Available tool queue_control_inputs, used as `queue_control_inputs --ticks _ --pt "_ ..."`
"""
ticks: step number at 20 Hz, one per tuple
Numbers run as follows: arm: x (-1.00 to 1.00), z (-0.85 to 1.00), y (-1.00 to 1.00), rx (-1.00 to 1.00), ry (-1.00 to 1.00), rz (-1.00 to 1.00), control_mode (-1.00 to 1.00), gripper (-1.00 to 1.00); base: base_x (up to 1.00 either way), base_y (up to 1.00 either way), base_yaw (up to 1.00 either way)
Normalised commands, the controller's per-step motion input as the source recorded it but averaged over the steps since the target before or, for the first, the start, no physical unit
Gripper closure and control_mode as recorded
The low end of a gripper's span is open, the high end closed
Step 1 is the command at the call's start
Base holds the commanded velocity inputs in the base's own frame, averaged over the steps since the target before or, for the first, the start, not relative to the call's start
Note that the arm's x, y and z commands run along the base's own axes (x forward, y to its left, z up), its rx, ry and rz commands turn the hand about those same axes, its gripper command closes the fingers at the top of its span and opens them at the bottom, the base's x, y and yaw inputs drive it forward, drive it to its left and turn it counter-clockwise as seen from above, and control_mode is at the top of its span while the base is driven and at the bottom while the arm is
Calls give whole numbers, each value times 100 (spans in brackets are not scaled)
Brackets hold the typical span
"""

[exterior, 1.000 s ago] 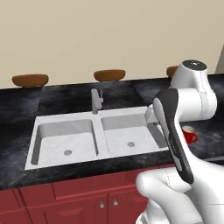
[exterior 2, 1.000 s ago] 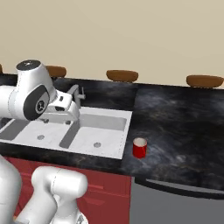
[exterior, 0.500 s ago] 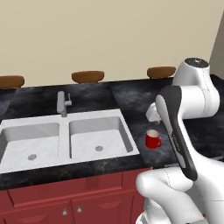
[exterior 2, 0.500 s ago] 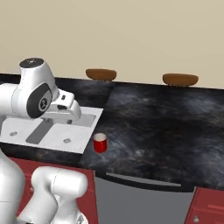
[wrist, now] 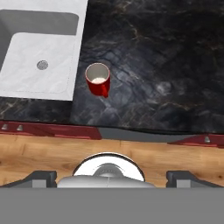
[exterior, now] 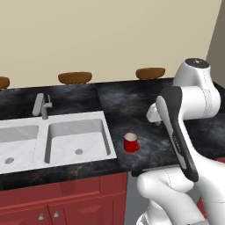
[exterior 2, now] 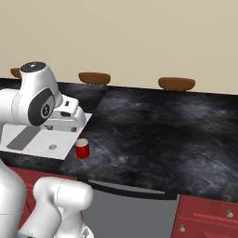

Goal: Pick the mug and place it in the sink. Pick the bowl and place it in the open cabinet and then close the cabinet.

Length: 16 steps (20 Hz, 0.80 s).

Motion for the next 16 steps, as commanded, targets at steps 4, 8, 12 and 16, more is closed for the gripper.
queue_control_inputs --ticks 4,8,12,16 --pt "0 0 0 0 0 1 -100 -100 0 -16 0" --pt "0 -16 0 -3 1 2 -100 -100 0 0 0" --pt "6 -41 0 -6 7 6 -100 -100 0 0 0" --pt "31 -33 0 -1 8 8 -100 -100 0 0 0"
